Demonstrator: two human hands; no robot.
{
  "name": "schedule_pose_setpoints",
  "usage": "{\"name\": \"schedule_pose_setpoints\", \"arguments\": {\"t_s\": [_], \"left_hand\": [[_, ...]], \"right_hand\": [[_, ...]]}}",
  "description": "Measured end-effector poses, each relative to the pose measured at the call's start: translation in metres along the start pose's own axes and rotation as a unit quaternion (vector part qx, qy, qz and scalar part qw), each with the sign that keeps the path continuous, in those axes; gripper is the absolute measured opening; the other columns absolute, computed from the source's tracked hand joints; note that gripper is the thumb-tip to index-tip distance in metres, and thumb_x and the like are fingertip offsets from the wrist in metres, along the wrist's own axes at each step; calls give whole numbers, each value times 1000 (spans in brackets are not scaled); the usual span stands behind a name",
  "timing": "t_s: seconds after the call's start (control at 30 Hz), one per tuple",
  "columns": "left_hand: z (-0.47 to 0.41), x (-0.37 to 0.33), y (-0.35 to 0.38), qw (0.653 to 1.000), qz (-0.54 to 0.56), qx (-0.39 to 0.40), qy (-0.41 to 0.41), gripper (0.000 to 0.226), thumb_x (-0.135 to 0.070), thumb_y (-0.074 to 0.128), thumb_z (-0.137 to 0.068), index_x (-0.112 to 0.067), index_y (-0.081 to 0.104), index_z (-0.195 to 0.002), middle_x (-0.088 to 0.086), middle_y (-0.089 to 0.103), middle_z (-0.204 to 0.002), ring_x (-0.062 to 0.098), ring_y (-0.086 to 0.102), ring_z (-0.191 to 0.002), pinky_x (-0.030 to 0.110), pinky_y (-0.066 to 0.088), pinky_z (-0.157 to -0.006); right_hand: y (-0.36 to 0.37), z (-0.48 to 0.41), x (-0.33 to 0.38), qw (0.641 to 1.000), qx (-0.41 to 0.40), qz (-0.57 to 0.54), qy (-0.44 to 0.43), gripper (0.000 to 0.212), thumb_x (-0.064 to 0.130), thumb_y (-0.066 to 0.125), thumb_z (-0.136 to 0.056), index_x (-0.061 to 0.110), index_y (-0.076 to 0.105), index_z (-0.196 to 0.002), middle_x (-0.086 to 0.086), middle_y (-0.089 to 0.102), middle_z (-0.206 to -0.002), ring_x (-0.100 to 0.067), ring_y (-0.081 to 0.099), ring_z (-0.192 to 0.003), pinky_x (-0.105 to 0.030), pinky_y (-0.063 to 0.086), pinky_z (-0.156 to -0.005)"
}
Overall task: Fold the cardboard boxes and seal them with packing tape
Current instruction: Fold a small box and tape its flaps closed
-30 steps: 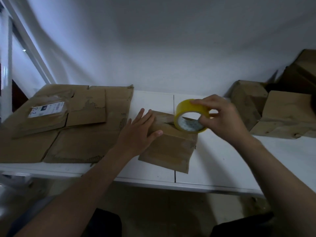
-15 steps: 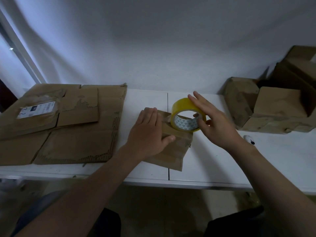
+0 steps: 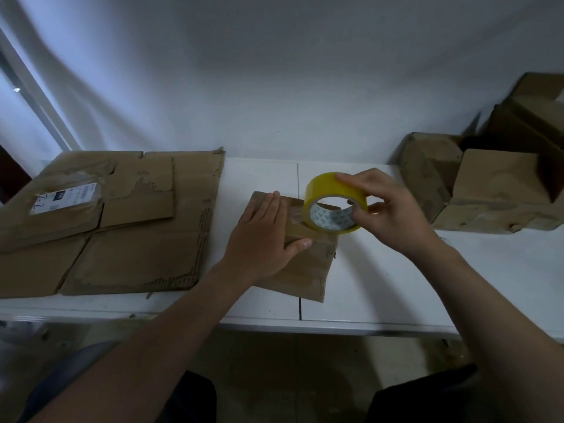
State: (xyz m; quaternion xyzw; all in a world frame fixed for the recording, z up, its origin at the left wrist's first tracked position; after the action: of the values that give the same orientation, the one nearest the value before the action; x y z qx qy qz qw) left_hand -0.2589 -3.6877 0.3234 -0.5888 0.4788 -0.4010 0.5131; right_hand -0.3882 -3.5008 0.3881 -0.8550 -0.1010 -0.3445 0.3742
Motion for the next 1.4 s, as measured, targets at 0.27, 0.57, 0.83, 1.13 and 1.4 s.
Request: {"name": "schedule_pose_setpoints", "arguments": {"t_s": [0.27, 0.57, 0.83, 1.13, 1.4], "left_hand": [[-5, -17, -4, 997, -27, 34, -59, 130, -95, -3, -66, -6, 9, -160, 15, 5, -169, 28, 2, -156, 54, -4, -124], [-15, -31, -5, 998, 10, 52, -30, 121, -93, 24, -77, -10, -5, -160, 11, -7, -169, 25, -6, -156, 46, -1, -127], [-12, -23, -1, 997, 9, 60, -41, 122, -96, 6, -70, -16, -4, -162, 5, -11, -169, 21, -11, -156, 46, -5, -125], [-12, -25, 1, 998, 5, 61, -27, 89, -89, -6, -75, -50, -8, -156, 7, -12, -169, 28, -12, -155, 55, -5, -123], [-12, -26, 2, 998, 8, 55, -35, 91, -91, -2, -78, -47, -6, -157, 7, -10, -169, 27, -11, -156, 55, -4, -124]], "right_hand": [[-8, 6, -12, 999, 41, 29, -19, 67, -5, 57, -94, 32, 49, -149, 7, 50, -150, -17, 50, -136, -45, 61, -79], [-8, 10, -11, 1000, 20, -24, -6, 69, 0, 68, -90, 33, 49, -149, 15, 55, -142, -15, 61, -117, -30, 60, -81], [-36, 36, -52, 996, 74, 55, 0, 59, 4, 68, -80, 35, 67, -130, 3, 60, -115, -17, 61, -105, -15, 47, -65], [-41, 44, -51, 996, 70, 55, -22, 64, -6, 71, -83, 34, 65, -133, 2, 53, -115, -21, 58, -92, -41, 53, -67], [-50, 37, -42, 992, 54, 103, -48, 62, 13, 63, -81, 46, 61, -133, 10, 49, -114, -19, 55, -95, -37, 52, -71]]}}
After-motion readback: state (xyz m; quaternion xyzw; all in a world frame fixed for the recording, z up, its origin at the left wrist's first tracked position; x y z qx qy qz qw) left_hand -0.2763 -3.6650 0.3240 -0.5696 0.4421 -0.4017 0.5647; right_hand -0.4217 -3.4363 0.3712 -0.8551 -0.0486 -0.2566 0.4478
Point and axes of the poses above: each hand's wrist, its own z-axis away from the middle knuckle, its own y-axis out of the palm, x = y × z, the point moved 4 cm from there along -z, towards the middle knuckle
